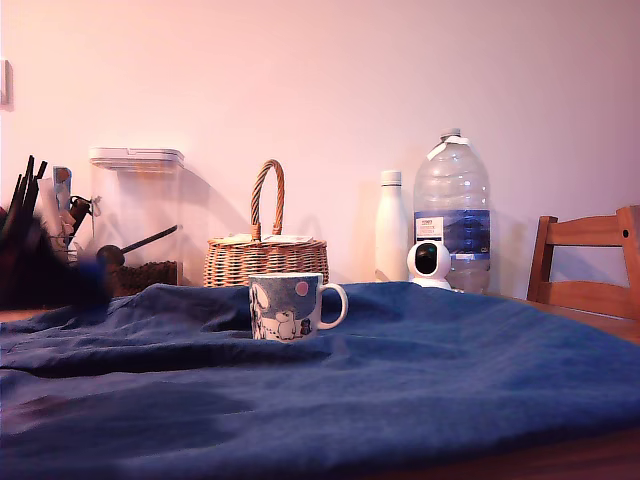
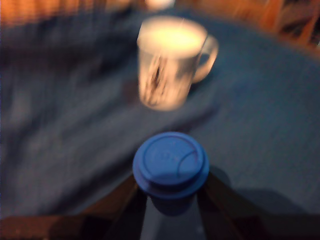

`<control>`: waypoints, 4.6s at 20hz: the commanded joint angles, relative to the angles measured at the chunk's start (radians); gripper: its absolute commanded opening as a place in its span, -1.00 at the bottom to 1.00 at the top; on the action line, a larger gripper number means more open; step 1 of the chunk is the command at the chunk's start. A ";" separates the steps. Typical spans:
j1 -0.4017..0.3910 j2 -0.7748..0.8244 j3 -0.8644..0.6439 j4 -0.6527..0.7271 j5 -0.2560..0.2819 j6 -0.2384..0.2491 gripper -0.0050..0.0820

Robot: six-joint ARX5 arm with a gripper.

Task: Pick up the coffee capsules on the table and drop them inside the coffee cup

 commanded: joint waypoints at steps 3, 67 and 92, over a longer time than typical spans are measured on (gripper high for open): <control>-0.014 -0.092 0.053 -0.084 0.004 -0.006 -0.48; -0.222 0.675 1.193 -0.925 -0.200 0.133 -0.16; -0.220 0.434 1.211 -1.019 -0.175 0.135 -0.93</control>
